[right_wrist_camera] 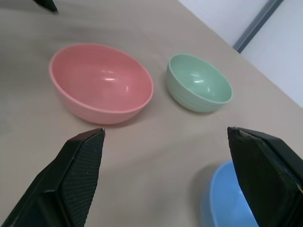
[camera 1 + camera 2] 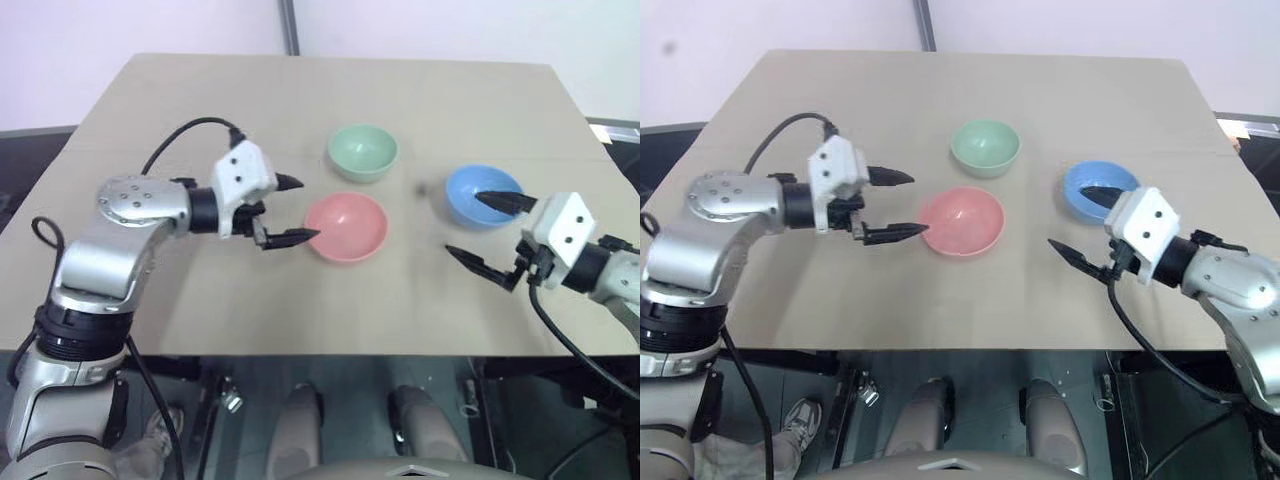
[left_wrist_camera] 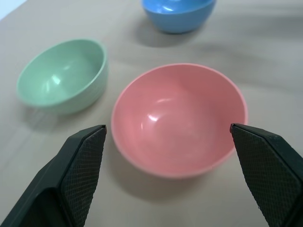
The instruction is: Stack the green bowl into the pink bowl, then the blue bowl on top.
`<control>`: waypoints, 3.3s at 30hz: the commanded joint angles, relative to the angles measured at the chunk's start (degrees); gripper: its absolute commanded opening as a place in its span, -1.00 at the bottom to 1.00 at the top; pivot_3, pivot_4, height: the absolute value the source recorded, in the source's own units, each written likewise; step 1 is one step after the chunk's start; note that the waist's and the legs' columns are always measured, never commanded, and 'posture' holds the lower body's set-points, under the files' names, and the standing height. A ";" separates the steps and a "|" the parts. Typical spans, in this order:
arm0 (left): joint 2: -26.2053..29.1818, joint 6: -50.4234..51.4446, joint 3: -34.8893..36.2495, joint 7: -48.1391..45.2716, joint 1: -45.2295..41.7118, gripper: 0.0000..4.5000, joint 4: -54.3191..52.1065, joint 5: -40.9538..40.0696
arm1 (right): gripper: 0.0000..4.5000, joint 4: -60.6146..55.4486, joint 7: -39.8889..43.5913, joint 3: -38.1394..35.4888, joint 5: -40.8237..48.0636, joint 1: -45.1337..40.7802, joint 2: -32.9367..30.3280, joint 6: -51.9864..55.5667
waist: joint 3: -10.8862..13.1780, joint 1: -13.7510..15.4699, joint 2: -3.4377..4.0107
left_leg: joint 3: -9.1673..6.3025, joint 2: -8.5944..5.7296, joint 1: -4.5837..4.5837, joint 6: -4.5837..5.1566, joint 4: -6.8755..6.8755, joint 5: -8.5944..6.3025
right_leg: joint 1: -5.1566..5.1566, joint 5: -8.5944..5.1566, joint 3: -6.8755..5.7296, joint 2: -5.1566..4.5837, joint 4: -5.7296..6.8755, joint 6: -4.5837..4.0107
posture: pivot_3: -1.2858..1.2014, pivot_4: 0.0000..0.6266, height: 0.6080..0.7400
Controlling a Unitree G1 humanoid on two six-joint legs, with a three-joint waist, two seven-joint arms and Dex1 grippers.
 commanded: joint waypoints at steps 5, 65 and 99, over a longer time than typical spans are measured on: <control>-11.33 -8.86 13.06 17.34 8.73 0.96 -4.44 1.06 | 1.00 24.74 -0.06 15.76 -13.61 -21.90 9.50 -6.31 | -0.01 -0.95 0.00 | 0.03 0.01 0.08 0.00 0.05 0.00 | 0.00 0.12 0.06 0.01 0.12 -0.18 | 0.03 -0.52 1.00; 2.23 -8.40 36.10 -2.59 44.66 1.00 -15.93 -20.53 | -0.99 102.15 -3.92 26.35 -45.09 -64.12 32.48 -54.60 | 0.13 -3.15 0.16 | 0.02 0.01 0.04 -0.02 -0.42 0.00 | -0.31 0.07 -0.01 -0.02 0.18 -0.36 | 0.03 -0.52 1.00; 2.58 -17.88 14.14 -10.65 18.78 1.00 6.24 -12.26 | 0.89 17.54 12.88 7.14 -18.80 -23.72 3.52 10.20 | 0.15 0.13 0.19 | -0.03 0.03 -0.46 -0.01 -0.23 0.00 | -0.59 0.01 -0.16 -0.03 0.10 -0.40 | 0.03 -0.52 1.00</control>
